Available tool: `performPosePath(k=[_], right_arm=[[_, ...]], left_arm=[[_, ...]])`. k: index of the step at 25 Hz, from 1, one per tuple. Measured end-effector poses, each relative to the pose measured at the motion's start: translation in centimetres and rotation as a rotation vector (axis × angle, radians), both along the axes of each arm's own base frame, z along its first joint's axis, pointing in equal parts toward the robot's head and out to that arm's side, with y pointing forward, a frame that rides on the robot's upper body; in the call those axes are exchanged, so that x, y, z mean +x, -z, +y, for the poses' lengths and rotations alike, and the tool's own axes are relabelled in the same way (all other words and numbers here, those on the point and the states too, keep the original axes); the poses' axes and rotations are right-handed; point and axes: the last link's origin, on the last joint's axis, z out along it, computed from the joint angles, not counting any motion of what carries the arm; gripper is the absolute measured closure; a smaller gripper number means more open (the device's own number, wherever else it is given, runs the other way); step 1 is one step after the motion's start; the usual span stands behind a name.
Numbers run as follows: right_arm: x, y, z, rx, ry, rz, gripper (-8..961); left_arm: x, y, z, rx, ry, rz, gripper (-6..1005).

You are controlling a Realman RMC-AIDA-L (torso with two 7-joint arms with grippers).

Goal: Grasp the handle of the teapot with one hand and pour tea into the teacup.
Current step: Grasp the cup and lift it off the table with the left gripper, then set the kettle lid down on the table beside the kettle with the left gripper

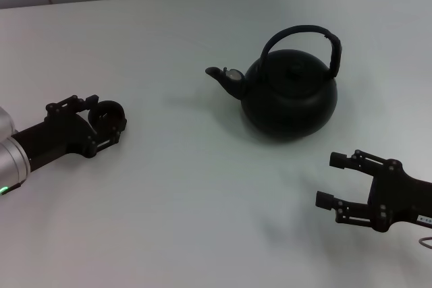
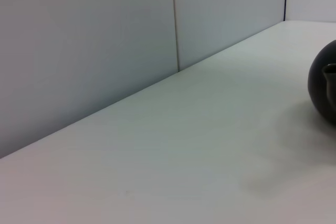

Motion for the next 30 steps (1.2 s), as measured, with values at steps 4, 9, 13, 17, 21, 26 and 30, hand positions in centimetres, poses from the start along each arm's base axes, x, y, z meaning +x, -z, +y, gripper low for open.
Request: performPosePath(k=[4,9,13,17,21,26,30], right_arm=[[0.0,-0.2,0.0,-0.001,-0.001,0.0,119],[0.0,-0.3,0.0,-0.005,0.0,0.004,118],[-0.1,-0.4,-0.1,-0.006,-0.006,0.007,119],[-0.2,-0.4,-0.1,-0.007,-0.009,0.011,118],[-0.2,-0.4,-0.1,-0.006,-0.009,0.011,119],[-0.1,-0.5,-0.1,-0.005,-0.009,0.01,119],[-0.2,-0.5,-0.1,-0.004,-0.01,0.01,120]], left_arm=[[0.6,-0.1,-0.1,-0.009,0.024,-0.024,309],[1.5,0.2,-0.4,-0.04,0.06,-0.049,306],[2.3,0.8,-0.4,-0.07,0.085,-0.048,303],[3.0,1.3,-0.3,-0.09,0.106,-0.044,301],[3.7,1.7,0.0,-0.101,0.127,-0.039,298],[4.6,2.3,0.5,-0.115,0.152,-0.018,295],[5.1,2.8,0.9,-0.127,0.161,0.003,293]])
